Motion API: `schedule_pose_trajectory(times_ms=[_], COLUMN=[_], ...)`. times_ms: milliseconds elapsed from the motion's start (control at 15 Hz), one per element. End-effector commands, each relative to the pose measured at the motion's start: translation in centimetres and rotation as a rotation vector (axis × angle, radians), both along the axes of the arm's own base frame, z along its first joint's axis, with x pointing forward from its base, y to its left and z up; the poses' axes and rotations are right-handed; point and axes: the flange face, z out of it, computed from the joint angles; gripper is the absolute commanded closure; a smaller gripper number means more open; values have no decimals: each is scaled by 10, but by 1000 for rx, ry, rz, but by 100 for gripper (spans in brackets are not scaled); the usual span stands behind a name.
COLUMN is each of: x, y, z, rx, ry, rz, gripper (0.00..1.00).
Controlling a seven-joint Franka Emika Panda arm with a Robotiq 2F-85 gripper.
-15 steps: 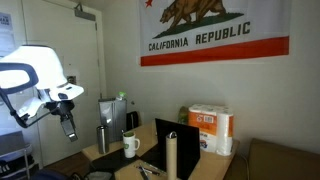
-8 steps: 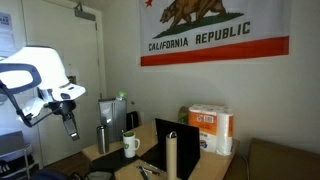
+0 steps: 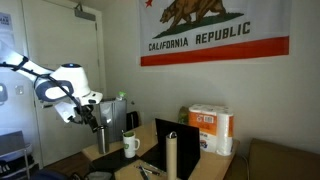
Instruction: Move the silver object to the right side of the table
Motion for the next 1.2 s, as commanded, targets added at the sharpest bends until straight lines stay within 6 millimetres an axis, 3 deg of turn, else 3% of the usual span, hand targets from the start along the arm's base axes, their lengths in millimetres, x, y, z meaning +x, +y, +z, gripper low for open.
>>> schedule_pose_trajectory(times_ms=[0, 267, 467, 800, 1133], x=[66, 112, 131, 134, 132], y=[56, 101, 127, 155, 157], z=[-10, -17, -34, -75, -102], rx=[31, 52, 54, 30, -7], ry=[-38, -91, -154, -157, -140], rz=[99, 170, 190, 244, 278], gripper=[0, 0, 0, 0, 0])
